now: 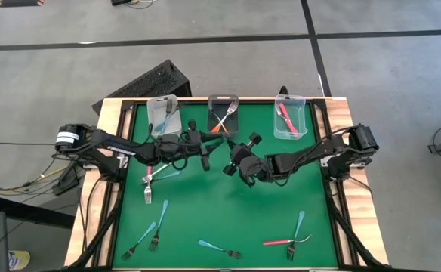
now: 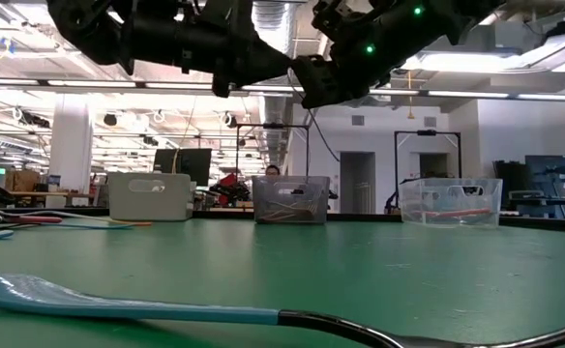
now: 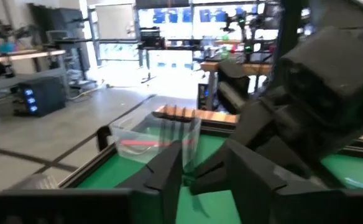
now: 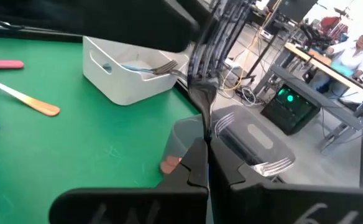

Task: Sort silverware by color (type)
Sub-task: Put the blue fork into the white bin

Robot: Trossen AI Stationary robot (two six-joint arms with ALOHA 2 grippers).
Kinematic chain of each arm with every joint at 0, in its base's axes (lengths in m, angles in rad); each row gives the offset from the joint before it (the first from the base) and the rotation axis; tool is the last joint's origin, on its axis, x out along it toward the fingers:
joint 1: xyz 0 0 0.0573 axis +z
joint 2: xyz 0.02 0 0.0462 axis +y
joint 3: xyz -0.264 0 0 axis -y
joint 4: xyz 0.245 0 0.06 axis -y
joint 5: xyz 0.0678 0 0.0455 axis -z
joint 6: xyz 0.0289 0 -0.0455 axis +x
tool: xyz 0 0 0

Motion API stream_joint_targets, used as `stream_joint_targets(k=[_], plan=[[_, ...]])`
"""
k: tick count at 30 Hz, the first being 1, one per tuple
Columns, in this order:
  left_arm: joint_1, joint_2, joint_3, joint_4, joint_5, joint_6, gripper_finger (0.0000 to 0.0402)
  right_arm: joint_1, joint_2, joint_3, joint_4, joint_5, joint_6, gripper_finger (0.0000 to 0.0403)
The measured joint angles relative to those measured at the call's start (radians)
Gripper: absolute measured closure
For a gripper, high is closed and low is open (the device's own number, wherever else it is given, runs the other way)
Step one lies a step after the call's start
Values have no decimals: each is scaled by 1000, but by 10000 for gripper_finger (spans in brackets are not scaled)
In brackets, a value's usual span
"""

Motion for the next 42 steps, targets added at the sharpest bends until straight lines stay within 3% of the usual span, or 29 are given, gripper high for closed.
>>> stream_joint_targets(k=[9,15,20,25,28,31,34,38,42], plan=[[26,0,0,-28,-39,-9,394,0,0,0,4,2,-1,393],[30,0,0,-35,-48,22,401,1,0,0,3,2,0,388],[30,-33,0,-101,-56,78,401,3,0,2,-7,-16,55,344],[41,-220,0,-392,-177,140,401,45,-20,2,-79,-17,227,282],[87,-380,5,-606,-195,167,401,75,-25,2,-119,-17,313,253],[180,-516,87,-898,-205,236,401,99,-25,2,-124,-17,333,233],[311,-576,215,-1170,-231,248,401,112,-25,2,-122,-16,334,225],[493,-557,324,-1400,-101,235,401,108,-25,2,-106,-17,333,224],[611,-480,334,-1488,62,239,401,103,-25,2,-116,-47,337,225]])
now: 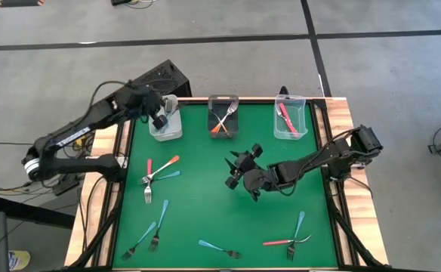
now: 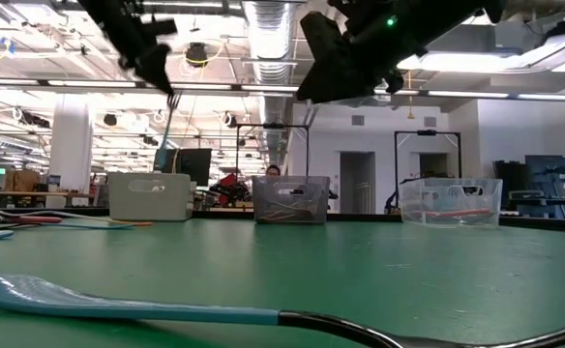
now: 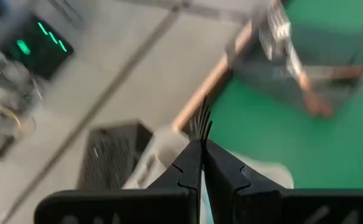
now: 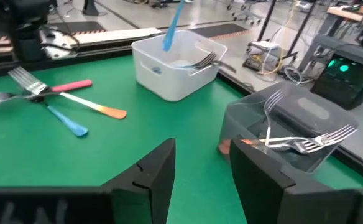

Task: Sort silverware by color (type)
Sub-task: Put the blue fork into the white bin, then put the pink fork into the transparent bin

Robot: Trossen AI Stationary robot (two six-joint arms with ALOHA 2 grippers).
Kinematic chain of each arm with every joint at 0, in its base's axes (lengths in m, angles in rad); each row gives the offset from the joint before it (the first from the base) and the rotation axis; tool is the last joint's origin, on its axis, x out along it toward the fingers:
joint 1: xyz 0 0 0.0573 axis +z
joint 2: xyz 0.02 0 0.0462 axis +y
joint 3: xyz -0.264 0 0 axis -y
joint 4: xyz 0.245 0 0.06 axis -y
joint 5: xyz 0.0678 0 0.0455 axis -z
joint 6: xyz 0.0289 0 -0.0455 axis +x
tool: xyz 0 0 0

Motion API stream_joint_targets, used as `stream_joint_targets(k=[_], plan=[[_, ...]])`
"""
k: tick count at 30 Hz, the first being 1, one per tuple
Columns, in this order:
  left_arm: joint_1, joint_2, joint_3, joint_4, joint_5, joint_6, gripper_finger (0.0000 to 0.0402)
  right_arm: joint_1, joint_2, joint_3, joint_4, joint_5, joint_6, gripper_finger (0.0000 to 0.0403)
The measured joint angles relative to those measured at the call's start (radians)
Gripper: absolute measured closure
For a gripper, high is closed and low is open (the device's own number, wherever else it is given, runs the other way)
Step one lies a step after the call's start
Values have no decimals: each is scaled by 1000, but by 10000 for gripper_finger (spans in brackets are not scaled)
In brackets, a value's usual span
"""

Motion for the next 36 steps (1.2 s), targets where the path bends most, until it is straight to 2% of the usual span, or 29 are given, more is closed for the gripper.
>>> stream_joint_targets(k=[4,11,15,19,22,27,31,36], plan=[[56,111,0,-26,-4,-3,401,4,0,0,-70,-40,48,223],[121,265,0,22,18,-5,397,43,-25,-1,-350,-317,246,219],[150,324,0,29,41,4,365,79,-28,0,-505,-417,357,218],[162,357,0,32,39,1,309,126,-27,-2,-662,-459,436,222],[164,356,0,53,32,-4,262,152,-27,-2,-756,-531,512,225],[142,294,0,63,39,-63,210,218,-27,-2,-852,-746,590,227],[62,212,0,92,77,-121,204,302,-27,-2,-868,-861,622,227],[-122,120,-37,196,139,-157,215,413,-27,-2,-849,-945,738,227]])
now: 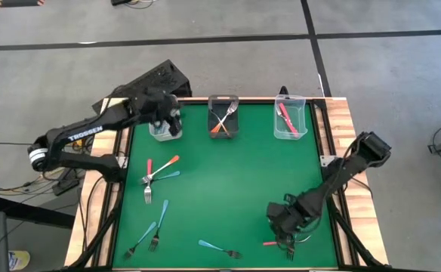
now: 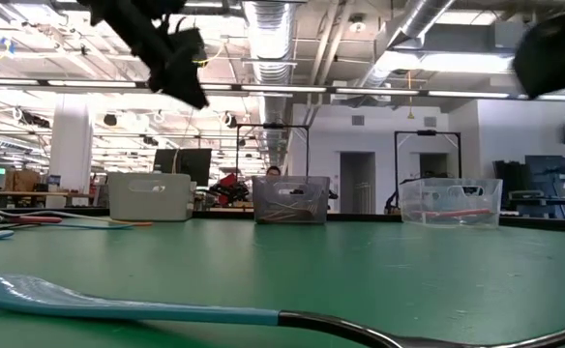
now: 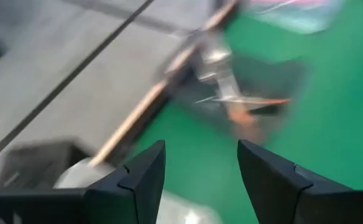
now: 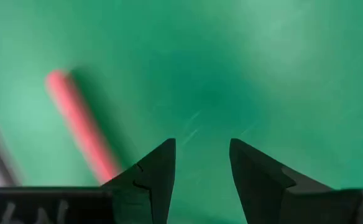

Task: Sort silverware by color (type)
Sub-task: Put the pink fork into the transparent bin

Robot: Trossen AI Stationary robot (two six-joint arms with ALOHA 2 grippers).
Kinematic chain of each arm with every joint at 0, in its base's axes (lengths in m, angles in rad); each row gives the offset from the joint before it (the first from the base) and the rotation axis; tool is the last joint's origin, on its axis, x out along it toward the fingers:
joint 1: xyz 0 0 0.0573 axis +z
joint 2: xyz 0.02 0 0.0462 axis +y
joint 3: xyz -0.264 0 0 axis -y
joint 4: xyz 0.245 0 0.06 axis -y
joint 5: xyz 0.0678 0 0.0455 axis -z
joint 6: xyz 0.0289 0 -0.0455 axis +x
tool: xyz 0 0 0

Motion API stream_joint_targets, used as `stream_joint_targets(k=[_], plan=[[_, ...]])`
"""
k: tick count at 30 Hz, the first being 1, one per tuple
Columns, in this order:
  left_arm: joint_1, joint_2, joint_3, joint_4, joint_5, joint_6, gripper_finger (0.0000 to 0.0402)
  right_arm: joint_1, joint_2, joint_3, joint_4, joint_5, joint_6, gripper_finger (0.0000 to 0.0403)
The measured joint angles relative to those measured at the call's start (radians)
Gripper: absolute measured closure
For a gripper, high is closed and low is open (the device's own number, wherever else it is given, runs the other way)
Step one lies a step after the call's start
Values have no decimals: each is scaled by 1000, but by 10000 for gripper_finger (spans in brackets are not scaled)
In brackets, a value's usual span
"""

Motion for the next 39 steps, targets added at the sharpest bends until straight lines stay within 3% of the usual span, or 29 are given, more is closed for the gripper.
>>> stream_joint_targets(k=[9,14,20,31,35,39], plan=[[-294,-41,-84,150,10,-67,226,169,11,1,76,-27,200,227],[-385,-34,-127,217,-29,-89,226,205,9,1,81,67,236,227],[-435,-34,-141,232,-78,-129,226,188,27,1,102,135,185,227],[-503,-35,-141,233,-140,-146,226,155,140,6,139,30,123,228],[-512,-35,-141,232,-163,-148,226,143,109,4,97,26,165,235],[-513,-35,-141,231,-166,-151,226,156,45,-5,80,97,155,250]])
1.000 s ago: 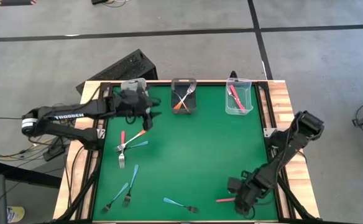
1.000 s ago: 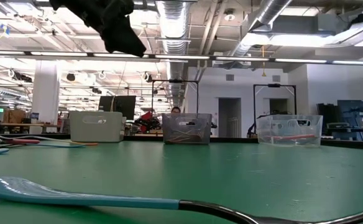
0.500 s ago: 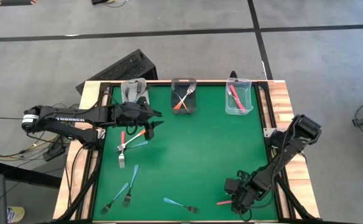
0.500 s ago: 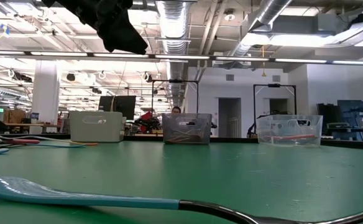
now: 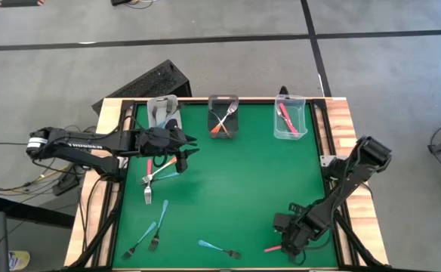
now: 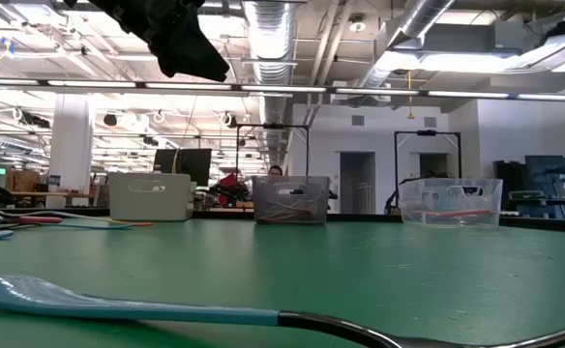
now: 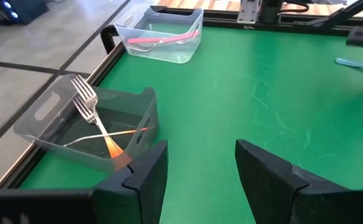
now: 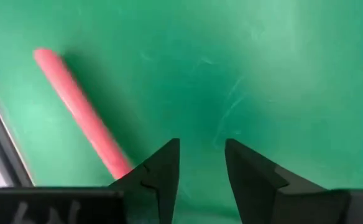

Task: Sort silverware by color (type)
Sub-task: Put the pink fork into the transparent bin

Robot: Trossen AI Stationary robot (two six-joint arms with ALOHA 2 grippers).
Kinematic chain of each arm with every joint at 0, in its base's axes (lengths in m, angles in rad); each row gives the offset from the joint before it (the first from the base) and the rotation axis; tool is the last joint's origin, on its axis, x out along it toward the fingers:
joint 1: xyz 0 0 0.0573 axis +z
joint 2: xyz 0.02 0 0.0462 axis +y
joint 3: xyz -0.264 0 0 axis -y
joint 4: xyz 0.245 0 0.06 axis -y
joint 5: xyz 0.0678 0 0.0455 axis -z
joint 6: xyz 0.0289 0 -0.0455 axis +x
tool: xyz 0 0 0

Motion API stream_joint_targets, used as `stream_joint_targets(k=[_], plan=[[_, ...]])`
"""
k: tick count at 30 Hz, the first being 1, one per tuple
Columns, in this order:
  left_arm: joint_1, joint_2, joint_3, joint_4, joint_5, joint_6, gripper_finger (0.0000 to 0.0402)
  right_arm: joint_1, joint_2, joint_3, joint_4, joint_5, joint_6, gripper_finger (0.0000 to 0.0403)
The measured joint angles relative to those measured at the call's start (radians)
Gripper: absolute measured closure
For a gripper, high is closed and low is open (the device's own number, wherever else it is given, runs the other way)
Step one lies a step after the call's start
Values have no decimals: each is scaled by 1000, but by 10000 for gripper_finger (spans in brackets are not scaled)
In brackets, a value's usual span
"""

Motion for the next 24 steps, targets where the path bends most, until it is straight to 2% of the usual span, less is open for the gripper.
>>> stream_joint_targets(k=[5,12,24], plan=[[-10,0,0,-3,-33,-10,226,55,-35,4,33,34,4,266],[-31,0,0,-9,-56,-19,226,119,16,4,123,48,-192,267],[-41,0,0,-23,-89,-24,226,97,115,12,132,39,-200,256]])
